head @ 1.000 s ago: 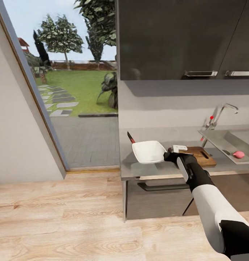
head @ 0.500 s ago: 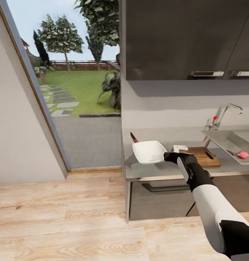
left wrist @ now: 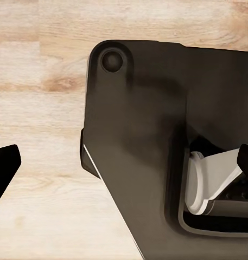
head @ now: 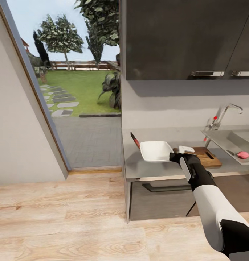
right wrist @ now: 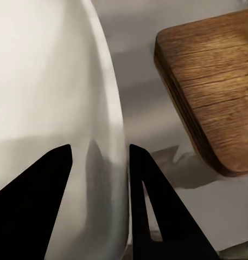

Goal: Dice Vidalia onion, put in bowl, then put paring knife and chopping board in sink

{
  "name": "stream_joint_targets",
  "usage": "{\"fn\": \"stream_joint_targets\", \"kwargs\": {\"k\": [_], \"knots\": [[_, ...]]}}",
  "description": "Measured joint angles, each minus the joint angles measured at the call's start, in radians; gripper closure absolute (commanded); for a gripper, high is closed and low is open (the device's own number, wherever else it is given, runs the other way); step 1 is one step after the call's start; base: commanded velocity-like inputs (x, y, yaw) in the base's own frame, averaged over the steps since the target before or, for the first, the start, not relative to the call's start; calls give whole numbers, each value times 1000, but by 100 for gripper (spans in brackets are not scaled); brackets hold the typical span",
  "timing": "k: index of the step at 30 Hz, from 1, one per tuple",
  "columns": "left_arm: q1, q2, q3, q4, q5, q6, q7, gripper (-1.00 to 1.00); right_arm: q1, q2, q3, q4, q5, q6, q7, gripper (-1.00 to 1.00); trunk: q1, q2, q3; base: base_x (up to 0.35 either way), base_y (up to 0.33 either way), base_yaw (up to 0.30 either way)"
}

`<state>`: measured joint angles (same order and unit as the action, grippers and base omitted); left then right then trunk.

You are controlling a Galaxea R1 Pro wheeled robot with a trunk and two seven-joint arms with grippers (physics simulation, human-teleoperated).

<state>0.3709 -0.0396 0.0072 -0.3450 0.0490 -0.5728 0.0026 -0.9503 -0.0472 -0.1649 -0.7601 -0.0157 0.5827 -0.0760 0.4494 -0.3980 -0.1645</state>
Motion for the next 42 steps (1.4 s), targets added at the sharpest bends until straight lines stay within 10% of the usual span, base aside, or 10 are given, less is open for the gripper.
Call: {"fn": "stream_joint_targets", "kwargs": {"k": [42], "knots": [[0,0,0,0,1,0,0,-100,0,57,3,22,-12,-3,-57,100,0,0,0,0,23,0]]}}
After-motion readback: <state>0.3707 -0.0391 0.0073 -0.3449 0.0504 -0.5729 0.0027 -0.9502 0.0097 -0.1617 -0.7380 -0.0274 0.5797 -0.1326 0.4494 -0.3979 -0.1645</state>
